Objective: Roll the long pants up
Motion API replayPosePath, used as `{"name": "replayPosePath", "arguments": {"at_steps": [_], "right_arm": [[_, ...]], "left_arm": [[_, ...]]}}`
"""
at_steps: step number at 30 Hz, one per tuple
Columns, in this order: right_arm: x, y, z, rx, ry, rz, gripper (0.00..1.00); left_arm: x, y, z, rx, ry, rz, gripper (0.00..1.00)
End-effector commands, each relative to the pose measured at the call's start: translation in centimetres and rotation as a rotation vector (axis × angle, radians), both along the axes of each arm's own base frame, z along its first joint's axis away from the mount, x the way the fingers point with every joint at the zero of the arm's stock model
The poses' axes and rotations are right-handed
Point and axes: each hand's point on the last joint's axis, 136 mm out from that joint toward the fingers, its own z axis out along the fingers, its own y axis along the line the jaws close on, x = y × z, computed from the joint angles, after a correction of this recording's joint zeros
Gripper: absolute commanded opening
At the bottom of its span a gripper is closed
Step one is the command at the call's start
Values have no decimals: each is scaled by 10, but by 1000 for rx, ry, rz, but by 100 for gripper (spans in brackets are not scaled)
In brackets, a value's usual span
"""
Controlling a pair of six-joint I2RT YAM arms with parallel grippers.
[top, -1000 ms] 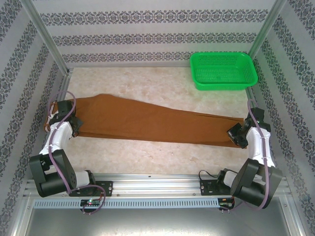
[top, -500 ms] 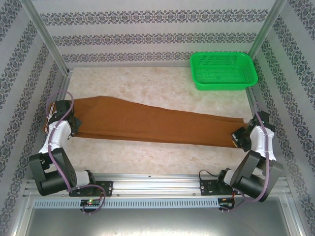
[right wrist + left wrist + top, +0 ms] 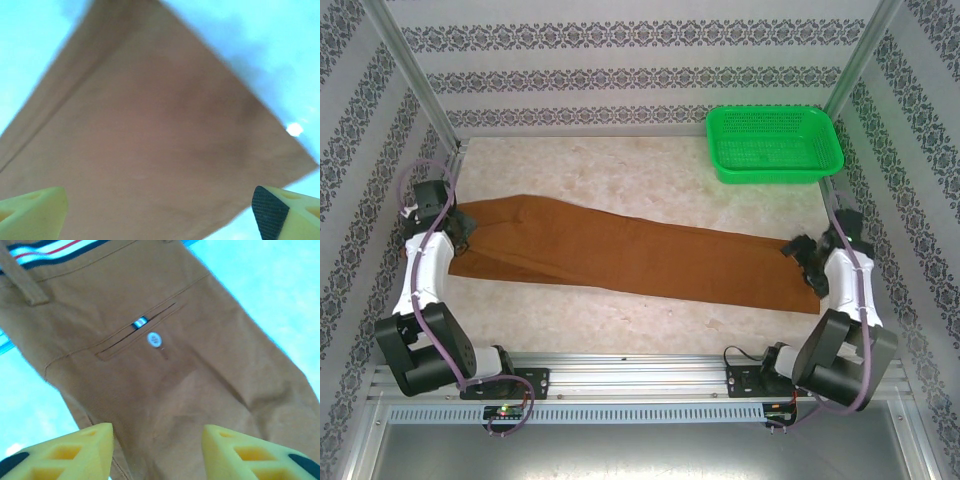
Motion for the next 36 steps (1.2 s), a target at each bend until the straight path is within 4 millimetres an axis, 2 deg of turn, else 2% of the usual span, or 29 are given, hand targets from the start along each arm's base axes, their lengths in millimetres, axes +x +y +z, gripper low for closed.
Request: {"name": "replayPosePath", "arguments": {"at_steps": [1,2,4,7,8,9,10,11,12,13,14,16,17,20,23,27,32,34,36], "right_arm": [[19,16,3,-51,5,92,95],[21,20,-4,-36,16,101,95],[23,24,-22,6,52,100,95],[27,31,-39,62,93,119,95],[30,35,-42,84,92,130,93],[33,39,-46,107,93,140,87],[35,43,-51,128,101,150,67],[38,44,-56,145,108,152,35],[38,44,-62,156,131,141,2],[40,45,-68,171,146,136,0],[41,46,-74,188,160,132,0],[46,47,-86,222,193,123,0],[51,45,-88,229,204,119,0],[69,45,-94,273,222,102,0],[86,35,-89,246,239,68,0],[107,13,-79,166,246,44,0],[121,-4,-74,149,228,8,0],[122,-4,-75,150,226,6,0],[122,-2,-74,155,221,9,0]], "left_arm": [[9,-11,30,37,-65,-68,57],[7,-13,32,41,-62,-74,60],[6,-19,31,37,-57,-103,59],[-1,-25,25,33,-44,-127,59],[-5,-26,22,32,-39,-125,58],[-8,-26,17,31,-32,-118,57],[-11,-26,13,30,-23,-114,56],[-13,-26,8,28,-11,-111,51],[-14,-25,3,29,6,-101,39],[-15,-22,-2,29,27,-84,28],[-15,-21,-7,25,42,-75,24],[-6,-21,-16,1,52,-82,26],[-1,-22,-20,-15,48,-90,31],[15,-28,-38,-72,58,-117,33],[21,-32,-61,-120,106,-135,34],[22,-34,-88,-149,171,-156,36],[4,-12,-128,-128,372,-67,36],[-3,-2,-142,-157,391,5,33],[3,0,-140,-172,352,27,31]]}}
